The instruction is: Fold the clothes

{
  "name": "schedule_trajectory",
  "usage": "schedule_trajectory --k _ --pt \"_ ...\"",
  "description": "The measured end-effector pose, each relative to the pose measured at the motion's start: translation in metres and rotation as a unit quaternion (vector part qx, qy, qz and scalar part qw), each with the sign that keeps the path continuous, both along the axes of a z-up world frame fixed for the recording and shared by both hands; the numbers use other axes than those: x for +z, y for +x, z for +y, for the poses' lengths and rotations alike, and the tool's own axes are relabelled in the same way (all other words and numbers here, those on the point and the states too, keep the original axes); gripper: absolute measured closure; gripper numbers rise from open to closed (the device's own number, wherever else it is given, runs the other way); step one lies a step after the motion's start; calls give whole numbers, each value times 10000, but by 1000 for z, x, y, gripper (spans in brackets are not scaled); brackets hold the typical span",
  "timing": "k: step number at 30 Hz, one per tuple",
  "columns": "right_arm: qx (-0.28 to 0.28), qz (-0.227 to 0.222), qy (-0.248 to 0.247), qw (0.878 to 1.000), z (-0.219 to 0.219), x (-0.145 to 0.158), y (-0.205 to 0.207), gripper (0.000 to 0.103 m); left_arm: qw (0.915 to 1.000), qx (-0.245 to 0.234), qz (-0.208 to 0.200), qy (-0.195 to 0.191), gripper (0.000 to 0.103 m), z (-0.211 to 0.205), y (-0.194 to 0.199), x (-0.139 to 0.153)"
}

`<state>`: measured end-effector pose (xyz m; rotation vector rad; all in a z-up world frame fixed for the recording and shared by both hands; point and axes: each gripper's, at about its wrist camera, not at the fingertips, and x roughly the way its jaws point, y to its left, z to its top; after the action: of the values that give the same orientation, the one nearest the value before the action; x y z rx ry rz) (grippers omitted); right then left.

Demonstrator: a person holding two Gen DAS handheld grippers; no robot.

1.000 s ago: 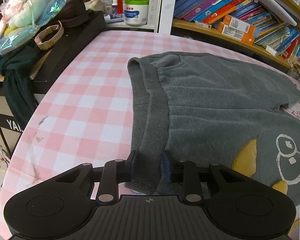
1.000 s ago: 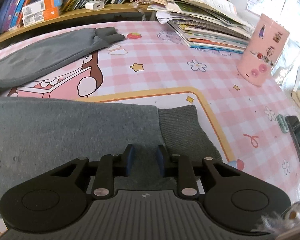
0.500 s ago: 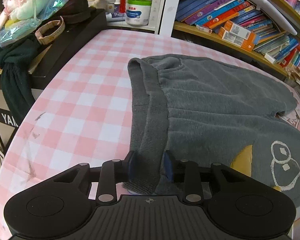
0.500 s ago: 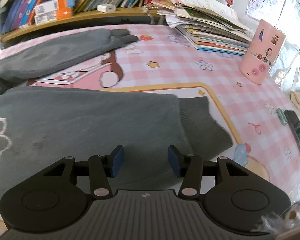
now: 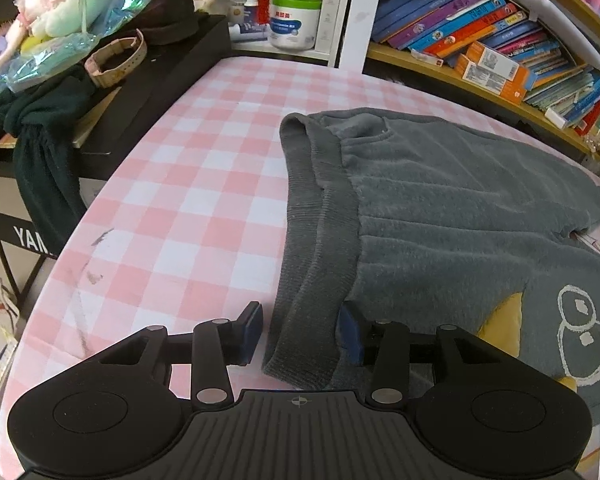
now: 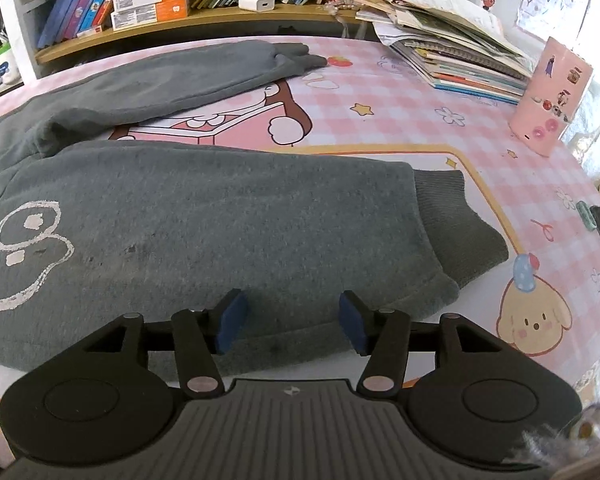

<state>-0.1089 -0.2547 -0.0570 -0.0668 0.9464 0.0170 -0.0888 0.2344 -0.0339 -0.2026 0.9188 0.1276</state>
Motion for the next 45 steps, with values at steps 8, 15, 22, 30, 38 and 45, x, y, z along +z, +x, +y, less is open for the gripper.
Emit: schedule_trajectory --k 8,15,22,30,38,45 --pt "-95 -5 -47 9999 2 0 -1 49 9998 -134 -65 -103 59 5 -1 -1" --pt "-59 -109 -40 9999 13 9 -4 47 9990 -173 -414 -59 58 8 -7 19" --pt "236 -307 -55 9992 31 29 8 42 9961 -501 -706 -165 47 7 6 35" --pt "499 -425 -183 9977 52 47 19 38 9932 -849 -709 -354 43 1 14 30" --pt "807 -380 -409 9952 70 56 23 35 9894 -1157 -683 -547 41 -13 23 22" --pt "1071 -441 -532 9919 64 65 51 33 9898 -1211 -549 -501 41 -26 37 16"
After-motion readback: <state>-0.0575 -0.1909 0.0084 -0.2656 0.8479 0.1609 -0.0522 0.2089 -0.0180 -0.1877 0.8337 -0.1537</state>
